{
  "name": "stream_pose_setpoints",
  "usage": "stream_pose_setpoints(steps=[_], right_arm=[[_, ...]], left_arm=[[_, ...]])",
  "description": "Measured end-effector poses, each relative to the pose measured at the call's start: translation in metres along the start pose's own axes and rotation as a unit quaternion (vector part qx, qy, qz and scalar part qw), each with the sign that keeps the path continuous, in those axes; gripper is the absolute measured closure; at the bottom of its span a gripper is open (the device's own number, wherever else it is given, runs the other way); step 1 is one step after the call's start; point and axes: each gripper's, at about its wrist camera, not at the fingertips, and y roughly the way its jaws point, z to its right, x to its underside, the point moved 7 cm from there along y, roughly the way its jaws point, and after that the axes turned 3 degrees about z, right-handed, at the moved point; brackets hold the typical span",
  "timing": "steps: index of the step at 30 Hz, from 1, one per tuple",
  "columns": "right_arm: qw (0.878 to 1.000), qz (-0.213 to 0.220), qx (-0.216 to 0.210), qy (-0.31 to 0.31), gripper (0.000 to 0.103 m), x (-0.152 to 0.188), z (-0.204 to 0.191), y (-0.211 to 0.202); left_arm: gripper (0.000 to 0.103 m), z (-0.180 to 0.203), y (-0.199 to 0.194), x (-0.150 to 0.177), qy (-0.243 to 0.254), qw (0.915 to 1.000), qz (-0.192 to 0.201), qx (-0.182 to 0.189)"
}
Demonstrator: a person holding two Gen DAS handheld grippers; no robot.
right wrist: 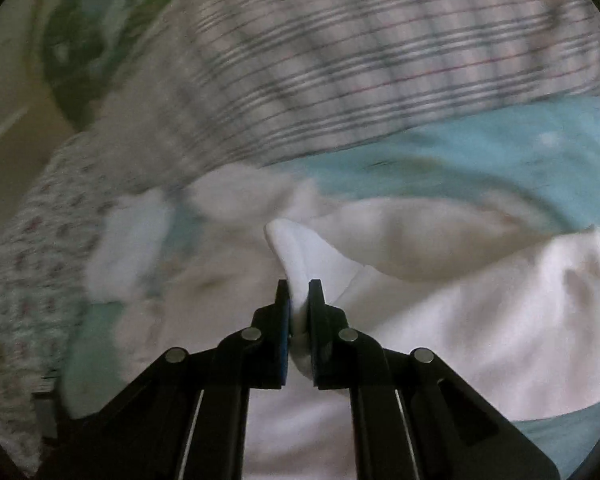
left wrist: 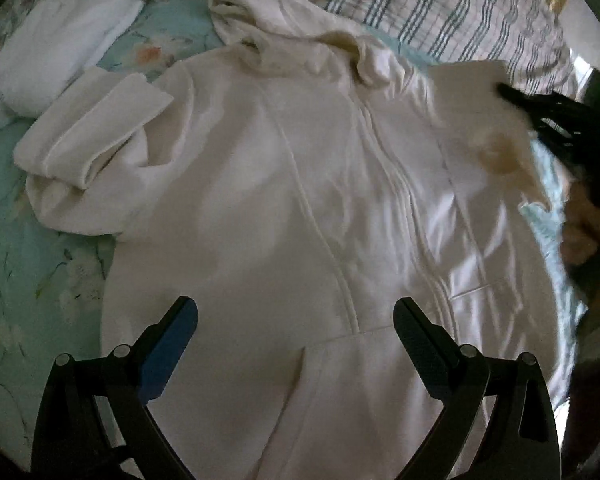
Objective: Fold large clothes
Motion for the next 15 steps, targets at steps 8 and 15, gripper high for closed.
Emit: stream_pose_setpoints(steps=[8,15], right_arm=[[0.991,-0.079,-0.109,0.011,0.095,0.063,-0.092,0.088],[0.978,-0.163,-0.128,0.021,0.08,0.112,-0.1,0.126]], left_arm=[[0.004,-0.032,-0.014,0.005,-0.046,0.9983,-0.002,0.035],[0.004,-0.052,-0.002,-0.005,-0.084,0.994,-0.013,0.069]])
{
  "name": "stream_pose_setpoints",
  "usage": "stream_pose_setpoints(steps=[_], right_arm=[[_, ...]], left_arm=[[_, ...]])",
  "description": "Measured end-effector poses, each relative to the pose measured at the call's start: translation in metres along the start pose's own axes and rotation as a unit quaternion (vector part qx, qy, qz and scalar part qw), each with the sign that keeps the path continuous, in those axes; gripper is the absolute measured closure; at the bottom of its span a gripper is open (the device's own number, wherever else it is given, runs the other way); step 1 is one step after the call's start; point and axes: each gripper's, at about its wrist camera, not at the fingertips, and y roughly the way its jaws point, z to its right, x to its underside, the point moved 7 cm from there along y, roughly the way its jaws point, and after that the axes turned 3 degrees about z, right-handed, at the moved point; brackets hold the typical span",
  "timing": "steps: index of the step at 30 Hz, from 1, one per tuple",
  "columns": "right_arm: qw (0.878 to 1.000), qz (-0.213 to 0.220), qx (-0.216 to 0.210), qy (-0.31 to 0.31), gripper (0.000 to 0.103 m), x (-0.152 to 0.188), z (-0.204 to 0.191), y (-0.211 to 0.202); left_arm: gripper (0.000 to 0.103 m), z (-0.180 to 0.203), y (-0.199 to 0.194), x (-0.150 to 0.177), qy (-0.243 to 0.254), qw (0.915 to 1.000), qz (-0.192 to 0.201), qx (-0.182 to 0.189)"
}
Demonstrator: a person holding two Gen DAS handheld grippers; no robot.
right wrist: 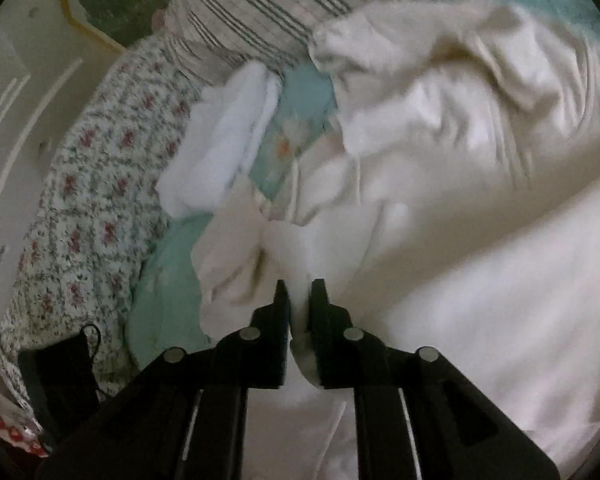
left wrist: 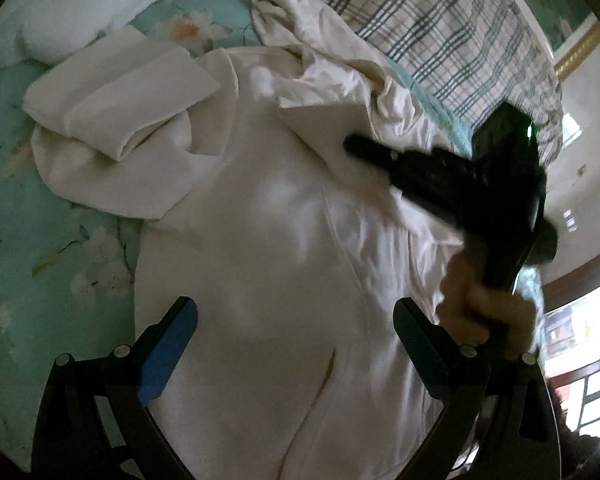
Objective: Fold large clothes
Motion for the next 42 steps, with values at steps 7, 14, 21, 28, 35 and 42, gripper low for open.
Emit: stream_pose_setpoints(steps=[7,14,21,28,35,42], right_arm=[[1.0,0.028,-0.002,0.013,0.055,0.005,0.015,-0.044],[0.994,0.08,0.07,0.04,0.055,0.013,0.047,-0.121],[0.976,0.15,0.137,0.072,0.055,0.018,0.076,-0.197],[0.946,0.171,0.263,0.086,0.055,-0.001,0.123,-0.256],[0.936,0.107,0.322,0.098,0.042,-0.042,0.188,-0.232],[0.945,0.033,0.314,0.083,0.096,-0.05,0.225,-0.193]], left_arm=[[0.005,-0.002,0.036,-0.044,-0.019,0.9993,-0.011,0.03],[0.017,0.003,0.095,-0.087,-0.004,0.9993,-0.031,0.019],[0.099,0.023,0.11,-0.107,0.079,0.9963,0.009,-0.034],[0.101,0.001,0.074,-0.1,0.068,0.994,0.065,-0.056],[0.101,-0.015,0.073,-0.097,0.025,0.9966,0.067,-0.042],[0.101,0.002,0.07,-0.091,0.048,0.9963,0.06,-0.037]])
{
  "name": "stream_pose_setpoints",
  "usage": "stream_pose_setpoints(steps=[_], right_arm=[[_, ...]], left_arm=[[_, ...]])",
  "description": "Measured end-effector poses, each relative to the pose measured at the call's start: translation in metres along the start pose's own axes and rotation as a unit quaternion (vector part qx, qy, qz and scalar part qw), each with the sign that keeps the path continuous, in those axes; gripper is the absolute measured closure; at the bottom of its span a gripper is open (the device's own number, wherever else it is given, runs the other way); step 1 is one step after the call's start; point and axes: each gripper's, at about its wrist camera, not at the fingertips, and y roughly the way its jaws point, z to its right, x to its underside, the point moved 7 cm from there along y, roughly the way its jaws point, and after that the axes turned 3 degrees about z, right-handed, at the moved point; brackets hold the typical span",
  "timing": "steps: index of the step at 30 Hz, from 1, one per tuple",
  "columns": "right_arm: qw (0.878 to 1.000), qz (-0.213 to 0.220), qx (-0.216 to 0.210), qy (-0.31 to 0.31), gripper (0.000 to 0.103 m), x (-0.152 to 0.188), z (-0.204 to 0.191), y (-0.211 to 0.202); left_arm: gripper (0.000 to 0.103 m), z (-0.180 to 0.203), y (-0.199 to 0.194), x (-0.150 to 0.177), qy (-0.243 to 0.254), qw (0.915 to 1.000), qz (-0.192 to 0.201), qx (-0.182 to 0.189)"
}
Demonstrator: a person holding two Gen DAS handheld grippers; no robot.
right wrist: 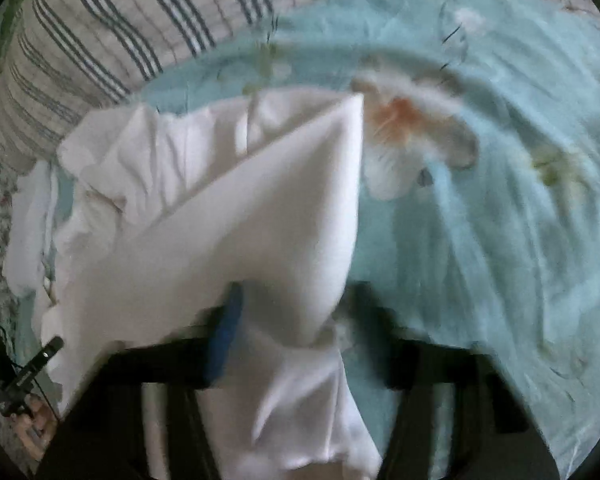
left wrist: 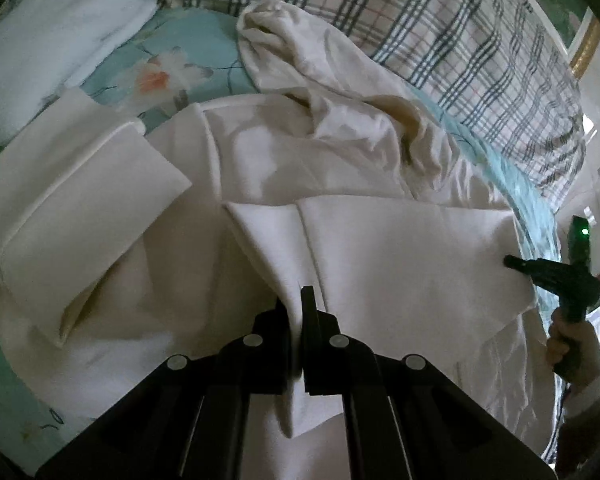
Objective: Fold large clothes
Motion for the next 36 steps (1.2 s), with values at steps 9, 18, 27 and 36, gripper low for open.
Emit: stream_pose_setpoints(steps=[9,18,27,36], right_arm=[[0.997,0.013,0.053,-0.054,0.098,-0.013,0.024,-0.008],[0.99,0.041,0.049,-0.128,0.085,0.02,-0.028,-0.055],[0.996,0.069,0.029,-0.056,0.064,0.045,-0.018,-0.088],[0.993,0.037,-0.1,-0.059,0.055,0.106,-0.102,-0.095]], left_arm=[[0.101,0.017,0.022,0.015,0.005,0.9996,-0.021,0.017],[0.1,0.013,0.025,0.018,0.01,0.9997,-0.018,0.012],[0.1,-0.022,-0.04,0.035,-0.002,1.0,0.004,0.0],[0.032,-0.084,-0.095,-0.004,0.021,0.9905,0.055,-0.124]])
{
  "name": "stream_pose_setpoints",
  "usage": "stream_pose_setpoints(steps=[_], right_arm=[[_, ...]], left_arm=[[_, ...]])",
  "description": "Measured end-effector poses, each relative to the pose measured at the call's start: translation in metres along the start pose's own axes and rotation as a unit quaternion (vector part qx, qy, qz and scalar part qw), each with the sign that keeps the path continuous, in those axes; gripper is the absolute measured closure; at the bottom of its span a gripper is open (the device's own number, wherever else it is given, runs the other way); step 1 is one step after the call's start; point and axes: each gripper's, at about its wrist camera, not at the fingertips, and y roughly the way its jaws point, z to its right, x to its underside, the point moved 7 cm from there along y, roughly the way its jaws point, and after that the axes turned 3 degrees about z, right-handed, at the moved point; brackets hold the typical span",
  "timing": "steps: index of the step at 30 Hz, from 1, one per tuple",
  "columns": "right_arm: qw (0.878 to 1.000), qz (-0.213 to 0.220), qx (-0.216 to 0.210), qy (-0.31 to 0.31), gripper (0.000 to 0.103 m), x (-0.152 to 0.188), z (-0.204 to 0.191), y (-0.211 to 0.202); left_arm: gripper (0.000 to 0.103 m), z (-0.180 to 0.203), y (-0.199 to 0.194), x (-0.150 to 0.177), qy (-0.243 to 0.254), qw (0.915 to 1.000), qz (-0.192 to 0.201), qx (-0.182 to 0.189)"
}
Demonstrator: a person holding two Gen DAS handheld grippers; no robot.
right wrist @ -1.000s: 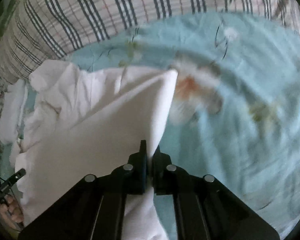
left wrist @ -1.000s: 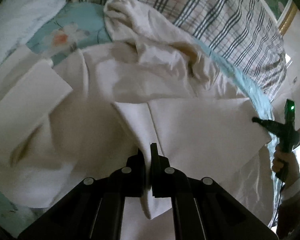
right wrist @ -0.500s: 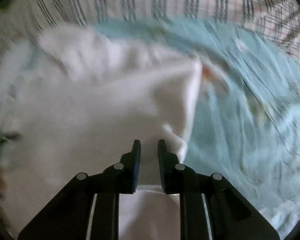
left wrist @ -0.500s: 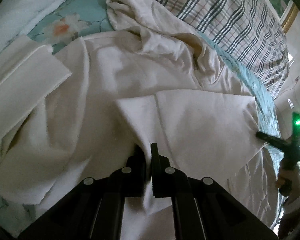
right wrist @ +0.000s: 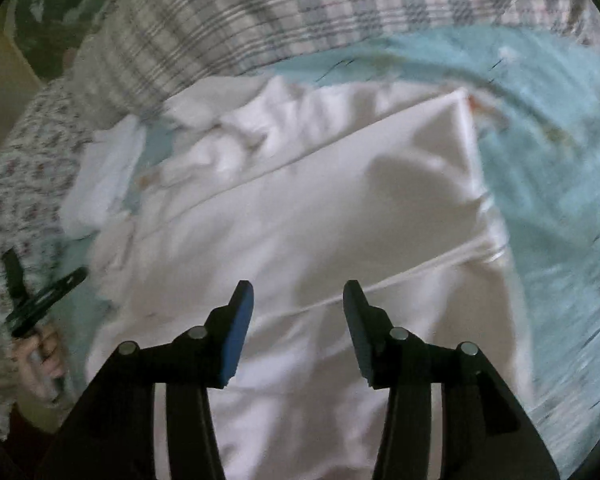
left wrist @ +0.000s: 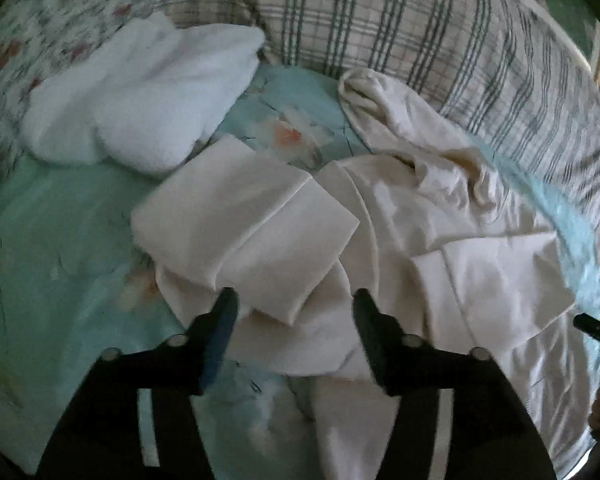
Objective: Fold large clothes
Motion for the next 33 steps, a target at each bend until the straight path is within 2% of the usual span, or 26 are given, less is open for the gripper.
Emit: stream_pose_setpoints(steps=[3,5,7,9,11,15,18,22,25,30,33], right_arm=[[1.0,-0.011,-0.017,-0.01,0.055,0.01,-0.019,0.007],[1.0,-0.014,-0.023,-0.011,0.055,0.013,-0.029,0.014],[0.999,-0.017,-0.026,-0.012,0.055,0.015,-0.034,0.016],[0.999,-0.019,-0.029,-0.011,0.055,0.012,-0.036,0.018],[0.999,-0.018,-0.027,-0.012,0.055,0.012,-0.035,0.017],[0.999,-0.017,-0.032,-0.003,0.055,0.013,-0.034,0.019],[0.999,-0.017,-0.042,-0.001,0.055,0.013,-0.037,0.019],[0.999,-0.002,-0.049,0.0,0.055,0.009,-0.038,0.012],[0.998,0.017,-0.054,0.015,0.055,0.002,-0.029,0.0],[0.996,0.049,-0.043,0.057,0.055,-0.009,0.005,-0.02],[0.994,0.064,-0.032,0.078,0.055,-0.012,0.026,-0.032]], left_arm=[[0.028,0.01,0.021,-0.003,0.058,0.9978,-0.017,-0.027],[0.028,0.012,0.041,0.002,0.091,0.9932,-0.035,-0.064],[0.035,0.005,0.059,0.004,0.098,0.9904,-0.048,-0.085],[0.087,-0.004,0.065,0.004,0.082,0.9919,-0.056,-0.08],[0.098,-0.011,0.058,-0.003,0.043,0.9975,-0.043,-0.037],[0.1,-0.012,0.031,-0.012,0.0,0.9999,-0.005,0.016],[0.1,0.008,0.007,-0.02,-0.02,0.9972,0.011,0.072],[0.1,0.067,-0.021,-0.031,-0.018,0.9864,0.032,0.16],[0.1,0.125,-0.028,-0.029,-0.011,0.9746,0.027,0.222],[0.1,0.221,-0.007,-0.014,0.02,0.9606,-0.004,0.277],[0.1,0.27,0.017,0.0,0.037,0.9569,-0.025,0.287]])
